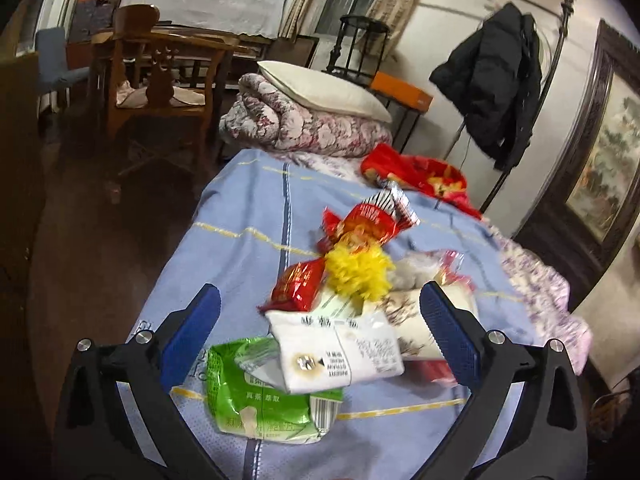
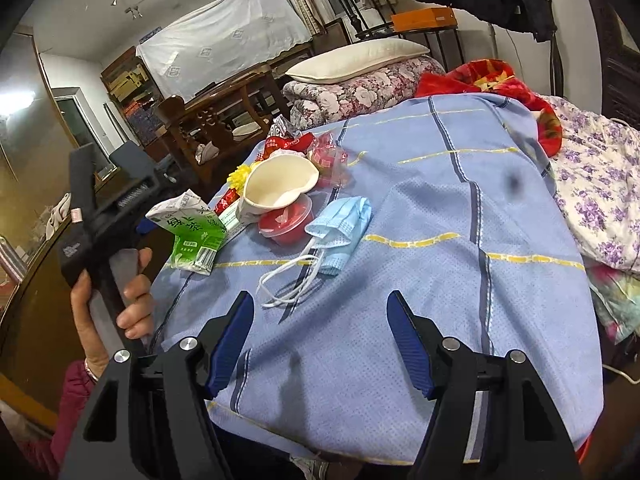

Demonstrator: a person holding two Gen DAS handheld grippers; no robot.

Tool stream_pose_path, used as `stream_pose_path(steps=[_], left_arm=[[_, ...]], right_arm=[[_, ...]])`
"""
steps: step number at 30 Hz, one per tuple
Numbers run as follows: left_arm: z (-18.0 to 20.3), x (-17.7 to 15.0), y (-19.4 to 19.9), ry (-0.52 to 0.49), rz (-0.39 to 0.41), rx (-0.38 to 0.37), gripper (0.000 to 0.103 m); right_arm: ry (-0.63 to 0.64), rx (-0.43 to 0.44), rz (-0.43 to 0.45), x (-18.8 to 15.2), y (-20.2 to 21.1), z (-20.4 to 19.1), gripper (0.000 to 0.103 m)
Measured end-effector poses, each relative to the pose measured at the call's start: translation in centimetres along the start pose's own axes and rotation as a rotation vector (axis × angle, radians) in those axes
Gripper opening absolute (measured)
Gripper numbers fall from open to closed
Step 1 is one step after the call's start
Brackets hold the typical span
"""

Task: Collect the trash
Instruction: 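Hold the green tea carton in left tool while right tool grasps the paper cup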

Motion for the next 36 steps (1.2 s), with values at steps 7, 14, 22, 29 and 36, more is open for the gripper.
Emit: stream_pose_path(steps=[7, 14, 22, 29, 36], left_arm=[[-0.6, -1.1, -1.9, 0.004, -0.038, 0.036, 0.096], [-1.0, -0.8, -2.2, 0.031, -0.069, -0.006, 0.093], [-0.2, 1.7, 2.3, 0.062, 0.091, -0.153, 0.093], [-0.7, 2.3, 2.1, 0.106, 0.073, -0.166, 0.093], [0.4, 2.9, 3.1, 0.136, 0.078, -0.241, 0.093]], right_arm=[[-0.023, -0.011, -0.008, -0.6, 0.3, 1.3, 0.068], [-0.004, -0.013, -0.004, 1.0, -0.8, 0.5, 0.057], [0.108, 0.048, 0.023, 5.2, -3.5, -5.0, 0.048], [0.206, 0.03, 0.007, 7.6, -8.2, -8.4, 0.046], [0.21, 0.053, 0.114, 8.7, -4.1, -8.4, 0.006]])
Point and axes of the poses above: each gripper's, at about its wrist camera, not at the fingertips, and y roughly against the way its jaws point, z to its right, x to its top, the point moved 6 cm from there along -y, roughly the way its jaws point, and after that the axes turned 3 degrees about -x, right-handed, at the moved point
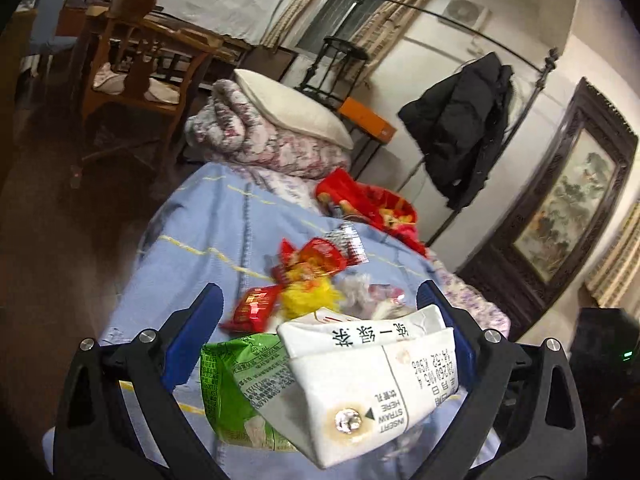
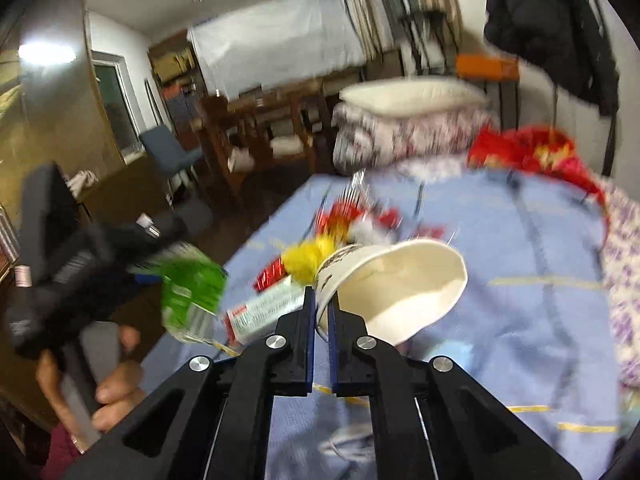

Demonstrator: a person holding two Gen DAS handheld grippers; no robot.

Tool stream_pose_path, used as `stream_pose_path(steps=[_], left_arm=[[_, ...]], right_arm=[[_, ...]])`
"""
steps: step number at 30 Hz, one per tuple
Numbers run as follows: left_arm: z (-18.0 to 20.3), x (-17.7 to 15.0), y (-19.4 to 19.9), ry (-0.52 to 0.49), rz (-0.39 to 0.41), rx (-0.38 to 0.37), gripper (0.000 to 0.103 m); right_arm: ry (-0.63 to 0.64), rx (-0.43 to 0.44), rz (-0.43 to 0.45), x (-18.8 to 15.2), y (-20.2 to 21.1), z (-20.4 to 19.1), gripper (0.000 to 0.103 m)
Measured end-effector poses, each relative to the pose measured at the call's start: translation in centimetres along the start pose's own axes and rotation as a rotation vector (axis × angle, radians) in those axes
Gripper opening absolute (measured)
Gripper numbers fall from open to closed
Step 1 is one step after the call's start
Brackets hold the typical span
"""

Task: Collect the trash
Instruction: 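Hold the green tea carton in left tool while right tool grasps the paper cup, then carry carton and cup to the red wastebasket and release both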

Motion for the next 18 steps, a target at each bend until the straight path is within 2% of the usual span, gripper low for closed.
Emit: stream_pose_path(steps=[2, 6, 12, 18], left_arm=[[1.2, 0.0, 0.3, -0.008, 0.003, -0.032, 0.093], [4.2, -1.0, 1.0, -0.042, 0.003, -0.071, 0.094], [7.4, -5.8, 2.1, -0.015, -0.084, -0.124, 0.094], [13.0, -8.4, 3.1, -0.098, -0.119, -0.14, 0.094]], right_arm=[[0.001, 0.003, 0.029, 0.5, 3.1, 0.4, 0.006], [0.002, -0.054, 0.046, -0.4, 8.0, 2.4, 0.006], [-0.039, -0.128, 0.03, -4.2, 14.3, 7.1, 0.006], [-0.092, -0.181, 0.052, -7.6, 20.4, 11.8, 0.006]])
Point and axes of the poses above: each gripper's, at about its wrist camera, not at the fingertips, and y roughly against the way its jaws point, z to its right, x to its top, the point moved 6 cm from there along -y, roughly the way its jaws point, and after that the axes turned 3 degrees about -x, right-handed, at the moved point
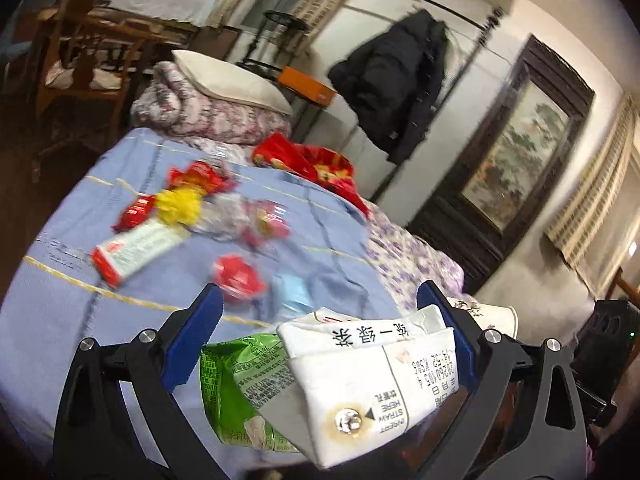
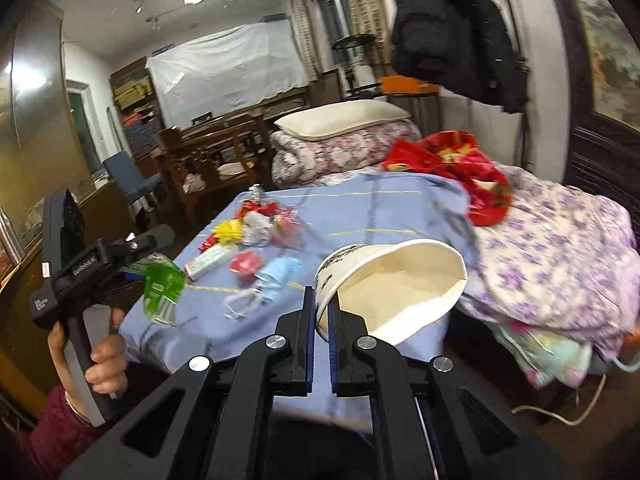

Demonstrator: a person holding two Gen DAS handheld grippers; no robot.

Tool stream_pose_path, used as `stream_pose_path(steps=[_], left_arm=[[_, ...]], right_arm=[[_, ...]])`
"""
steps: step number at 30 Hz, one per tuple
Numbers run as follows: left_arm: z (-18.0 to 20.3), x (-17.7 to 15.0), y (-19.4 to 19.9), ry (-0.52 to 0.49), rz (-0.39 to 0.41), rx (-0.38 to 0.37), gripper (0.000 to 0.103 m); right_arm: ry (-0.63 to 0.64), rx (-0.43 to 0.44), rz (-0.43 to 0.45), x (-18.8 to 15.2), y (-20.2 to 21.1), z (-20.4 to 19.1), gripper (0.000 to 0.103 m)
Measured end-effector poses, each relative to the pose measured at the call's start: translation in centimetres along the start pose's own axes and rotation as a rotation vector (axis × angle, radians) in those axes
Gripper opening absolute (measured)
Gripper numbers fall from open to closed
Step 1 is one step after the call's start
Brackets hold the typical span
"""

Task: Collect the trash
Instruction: 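Carry carton and cup to the red wastebasket and release both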

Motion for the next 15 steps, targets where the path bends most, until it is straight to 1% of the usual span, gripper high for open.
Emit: stream_pose_path(steps=[2, 6, 8, 9, 10, 15], left_arm=[[2.5, -0.9, -0.4, -0.035, -0.021, -0.021, 0.094], [8.4, -3.3, -2.6, -0.132, -0.088, -0.053, 0.094], [11.9, -5.2, -4.2, -0.192, -0.14, -0.08, 0.094], [13.0, -6.0, -4.9, -0.213, -0.16, -0.088, 0.094], [15.0, -7.3, -6.0, -0.247, -0.194, -0.102, 0.094], [21.8, -13.8, -10.8, -0.367, -0.343, -0.15, 0.094]], right_arm=[[-0.019, -0.024, 0.014, -1.0, 1.9, 2.1, 0.006], [-0.072, -0.069, 0.027, -3.3, 5.0, 6.5, 0.006], [-0.108, -0.096, 0.033, -4.8, 6.4, 9.2, 0.006], [-0.124, -0.106, 0.036, -5.4, 7.0, 10.3, 0.006], [-0.143, -0.118, 0.04, -6.1, 7.6, 11.4, 0.006], [-0.258, -0.171, 0.064, -9.6, 10.5, 17.9, 0.006]])
Point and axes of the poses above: each gripper's, at about its wrist camera, not at the fingertips, and y roughly against the way its jaws point, z to its right, x to its top, the point moved 6 cm from there along -y, roughly the way its jaws point, and after that the axes turned 3 degrees about -x, right-handed, at the moved point
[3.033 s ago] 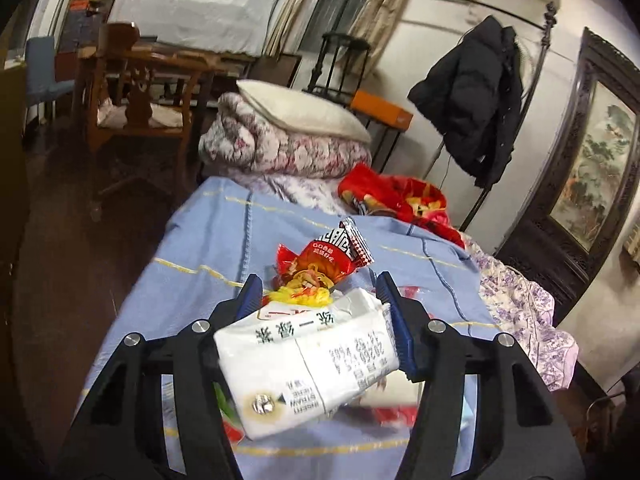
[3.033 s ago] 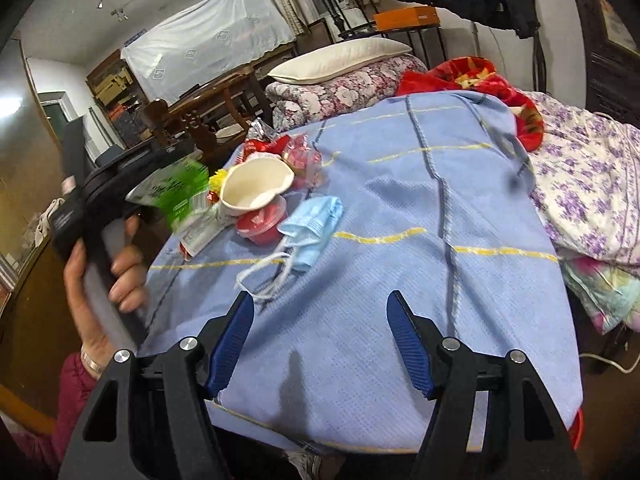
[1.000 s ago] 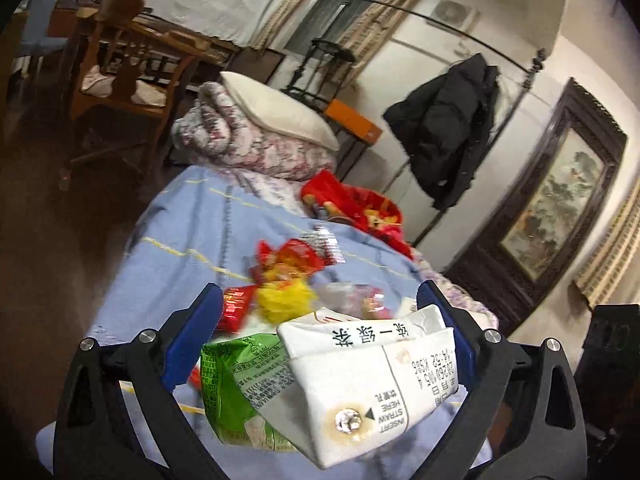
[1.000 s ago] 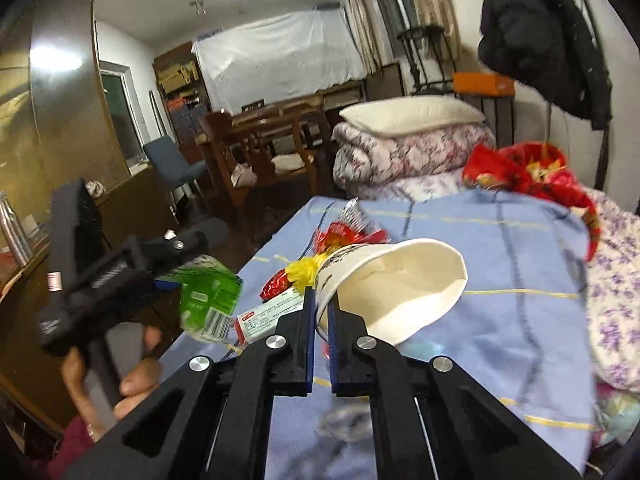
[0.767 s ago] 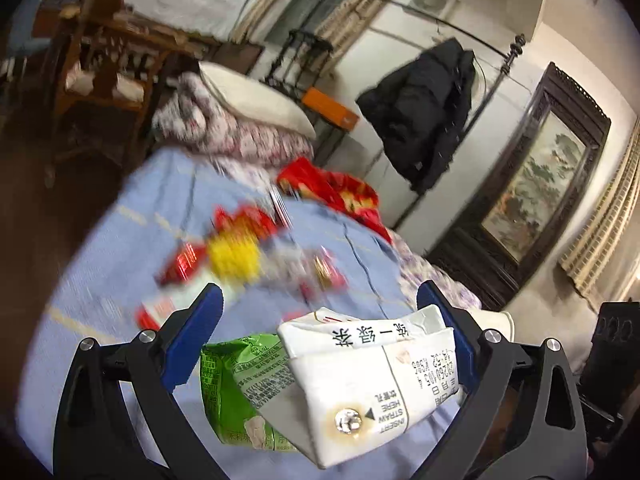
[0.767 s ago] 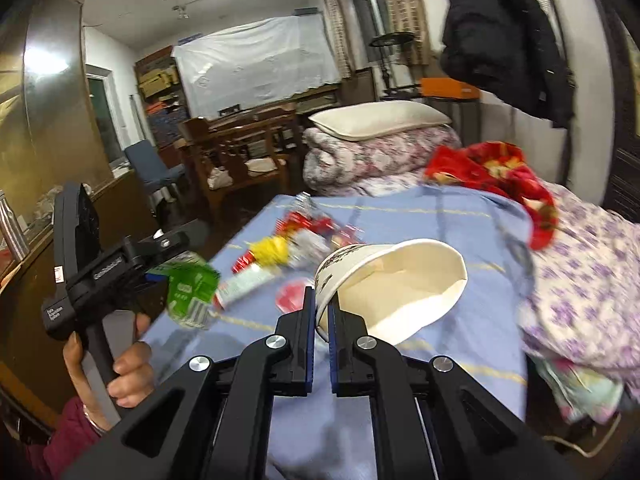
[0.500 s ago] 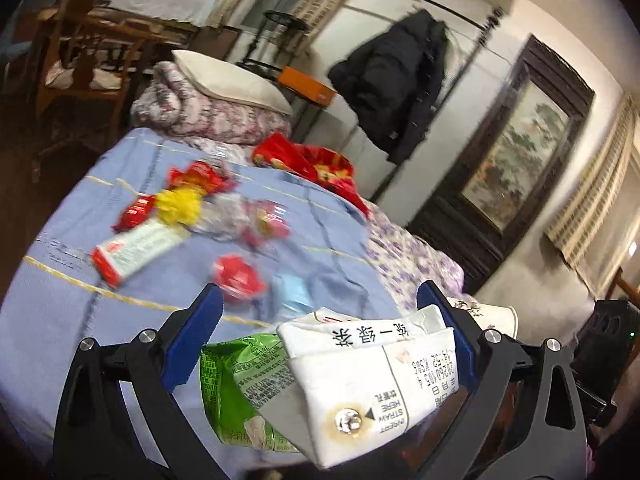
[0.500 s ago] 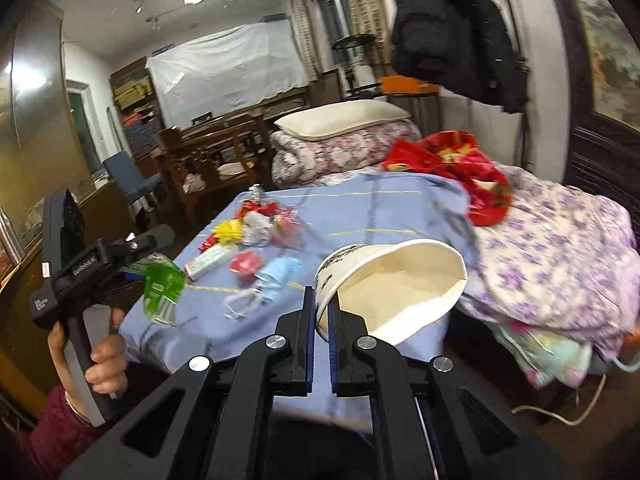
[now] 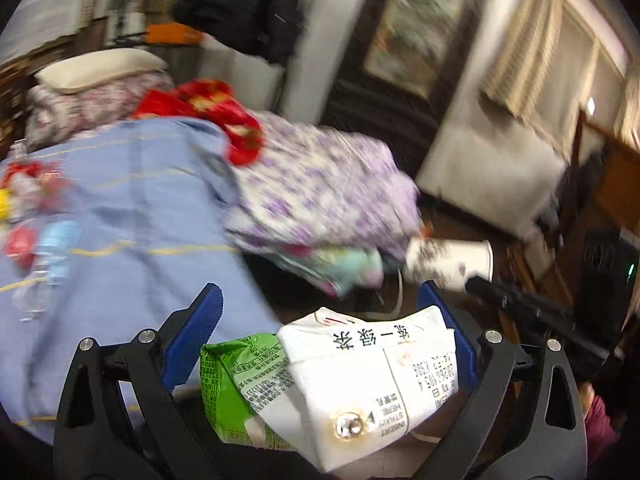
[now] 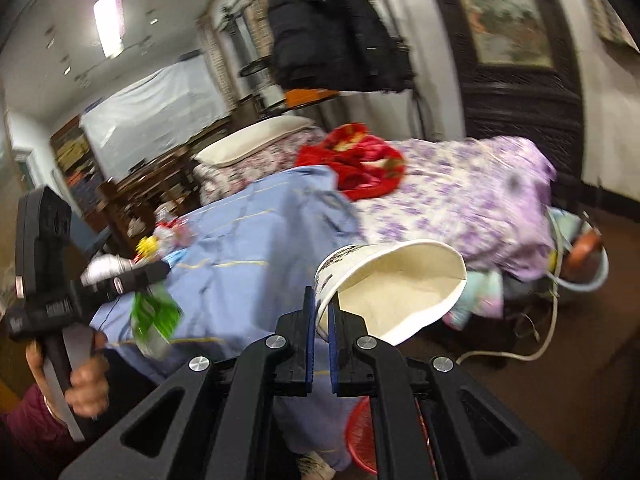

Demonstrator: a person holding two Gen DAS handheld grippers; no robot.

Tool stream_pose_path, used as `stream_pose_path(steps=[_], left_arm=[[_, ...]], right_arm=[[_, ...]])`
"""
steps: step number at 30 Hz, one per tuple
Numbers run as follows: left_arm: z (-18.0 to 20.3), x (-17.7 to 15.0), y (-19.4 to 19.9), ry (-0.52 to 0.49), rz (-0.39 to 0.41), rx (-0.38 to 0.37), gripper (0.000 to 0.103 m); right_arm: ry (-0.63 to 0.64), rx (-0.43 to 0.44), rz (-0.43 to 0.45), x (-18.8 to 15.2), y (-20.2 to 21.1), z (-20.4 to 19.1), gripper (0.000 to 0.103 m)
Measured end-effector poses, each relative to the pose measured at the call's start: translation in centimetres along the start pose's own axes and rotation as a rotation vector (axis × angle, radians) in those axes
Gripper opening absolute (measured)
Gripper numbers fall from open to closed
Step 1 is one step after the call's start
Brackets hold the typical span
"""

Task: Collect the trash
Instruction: 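Carry carton and cup to the red wastebasket and release both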

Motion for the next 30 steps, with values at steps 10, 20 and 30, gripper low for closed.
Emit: stream_pose_path(steps=[10, 20, 30], left_arm=[[7.0, -5.4, -13.6, -0.17, -0.276, 0.046, 0.096], [4.4, -6.2, -12.9, -0.116, -0.285, 0.075, 0.096], [1.3, -4.3, -8.2, -0.072, -0.189, 0.139, 0.096]], right_arm=[[-0.173, -0.074, 0.004, -3.1, 0.2, 10.3, 0.006], [-0.203, -0.036, -0.118, -6.6, -3.6, 10.6, 0.006], [-0.129, -0.073, -0.416, -12.4, -10.1, 7.4, 0.057]])
Point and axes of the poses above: each gripper's, at about its wrist camera, not at the fingertips, and y roughly against the way its jaws point, z to its right, x to its top, the point moved 6 cm from there along -y, roughly the way its jaws point, and after that the axes turned 3 degrees about -x, right-handed, at the moved point
